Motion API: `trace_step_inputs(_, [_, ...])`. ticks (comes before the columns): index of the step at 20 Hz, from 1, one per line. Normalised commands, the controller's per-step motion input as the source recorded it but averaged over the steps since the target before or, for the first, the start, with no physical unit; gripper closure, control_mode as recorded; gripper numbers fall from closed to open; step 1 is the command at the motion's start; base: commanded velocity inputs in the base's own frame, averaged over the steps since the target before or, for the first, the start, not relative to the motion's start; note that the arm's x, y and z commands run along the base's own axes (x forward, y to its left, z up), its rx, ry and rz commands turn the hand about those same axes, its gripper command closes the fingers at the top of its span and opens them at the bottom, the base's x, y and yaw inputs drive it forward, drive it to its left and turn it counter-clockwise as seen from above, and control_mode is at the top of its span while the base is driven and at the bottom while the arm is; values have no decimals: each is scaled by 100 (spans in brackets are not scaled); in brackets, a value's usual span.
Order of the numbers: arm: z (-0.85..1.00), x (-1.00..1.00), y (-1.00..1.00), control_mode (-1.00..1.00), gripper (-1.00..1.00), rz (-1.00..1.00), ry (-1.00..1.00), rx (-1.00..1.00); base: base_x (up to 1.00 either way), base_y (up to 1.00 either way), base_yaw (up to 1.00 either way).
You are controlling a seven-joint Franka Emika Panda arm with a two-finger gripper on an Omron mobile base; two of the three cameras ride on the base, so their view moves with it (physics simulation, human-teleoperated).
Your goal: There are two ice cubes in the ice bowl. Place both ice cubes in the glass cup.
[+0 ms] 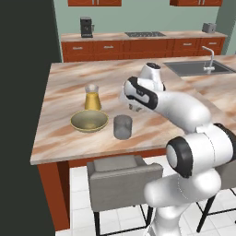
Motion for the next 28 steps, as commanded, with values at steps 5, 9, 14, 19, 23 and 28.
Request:
trace_step_inputs(5, [-3,5,7,-100,100,1,-3,-8,0,0,0])
trace_step_inputs(9, [-17,37,9,-100,100,0,0,-10,0,0,0])
trace_step_inputs(14, [-11,47,0,-100,100,0,0,-1,0,0,0])
trace_step_inputs(19, [-19,36,0,-100,100,0,0,0,0,0,0])
trace_step_inputs(23, [-22,32,4,-100,100,0,0,0,0,0,0])
trace_step_inputs(28, [-26,9,8,-100,100,0,0,-3,0,0,0])
